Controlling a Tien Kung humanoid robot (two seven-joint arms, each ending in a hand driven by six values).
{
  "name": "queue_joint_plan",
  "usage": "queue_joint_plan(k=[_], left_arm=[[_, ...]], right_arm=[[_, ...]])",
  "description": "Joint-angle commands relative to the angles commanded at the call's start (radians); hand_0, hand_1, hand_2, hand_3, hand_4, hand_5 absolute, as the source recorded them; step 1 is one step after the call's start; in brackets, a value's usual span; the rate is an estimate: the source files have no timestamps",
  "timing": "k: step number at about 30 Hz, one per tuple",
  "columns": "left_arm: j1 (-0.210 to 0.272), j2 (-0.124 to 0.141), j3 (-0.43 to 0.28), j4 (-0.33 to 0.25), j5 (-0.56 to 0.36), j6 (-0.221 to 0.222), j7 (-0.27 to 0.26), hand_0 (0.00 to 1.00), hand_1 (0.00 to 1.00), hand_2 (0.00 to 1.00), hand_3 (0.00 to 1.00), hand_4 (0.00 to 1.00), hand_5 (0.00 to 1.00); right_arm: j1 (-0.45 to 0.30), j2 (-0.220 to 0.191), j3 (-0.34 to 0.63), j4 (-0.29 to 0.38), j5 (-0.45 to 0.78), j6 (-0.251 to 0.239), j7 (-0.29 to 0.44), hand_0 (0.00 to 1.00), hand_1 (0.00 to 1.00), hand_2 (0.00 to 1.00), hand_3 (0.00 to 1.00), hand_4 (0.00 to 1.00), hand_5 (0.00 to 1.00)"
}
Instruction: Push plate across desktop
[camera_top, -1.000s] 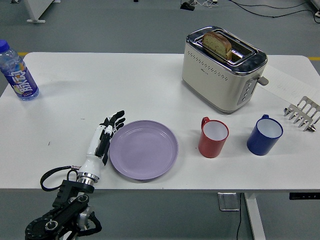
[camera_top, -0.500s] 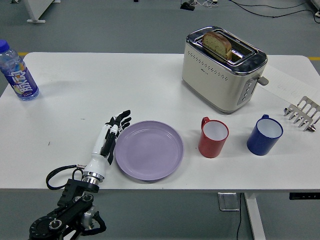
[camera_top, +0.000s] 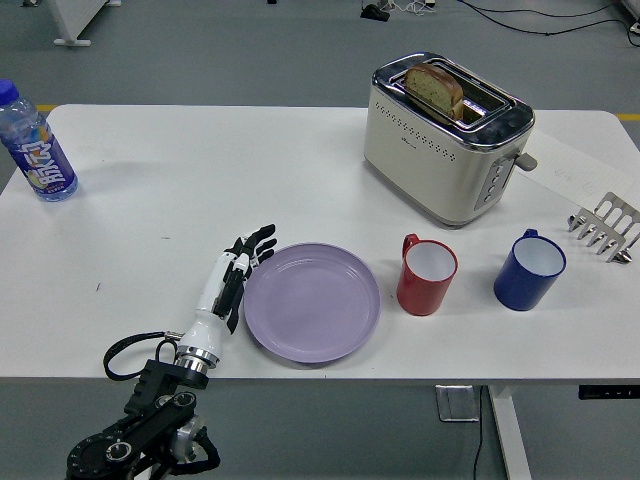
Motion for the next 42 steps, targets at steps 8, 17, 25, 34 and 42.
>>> queue_joint_plan(k=[8,17,25,34,42], left_arm=[[-0.005,0.0,0.02,-0.005,-0.004,0.002,-0.001,0.813,0.86,0.904,0.795,0.472,0.998],[-0.01,0.0,0.027,-0.017,0.0,0.007,-0.002,0.813,0.86,0.904,0.793,0.472,0.998],[-0.004,0.002,-0.073,-0.061,0.063,0.038,0.022,0.809,0.857,0.903,0.791,0.471,0.998],[-0.018,0.054,-0.26,-0.073,0.109,-0.01,0.12,0.755,0.792,0.832,0.743,0.472,0.998],[-0.036,0.14,-0.444,-0.092,0.115,-0.123,0.218,0.679,0.742,0.772,0.697,0.473,0.998]], right_arm=[[0.0,0.0,-0.001,0.0,0.001,0.0,0.001,0.684,0.683,0.767,0.716,0.343,0.316],[0.001,0.001,0.002,0.0,-0.003,0.0,0.0,0.683,0.683,0.767,0.715,0.343,0.316],[-0.001,0.0,0.007,0.0,-0.006,0.0,-0.001,0.685,0.682,0.767,0.714,0.343,0.317],[-0.005,-0.001,0.016,0.0,-0.016,0.0,-0.004,0.683,0.682,0.767,0.714,0.343,0.316],[-0.009,0.002,0.029,0.0,-0.025,-0.002,-0.008,0.684,0.682,0.767,0.714,0.343,0.316]])
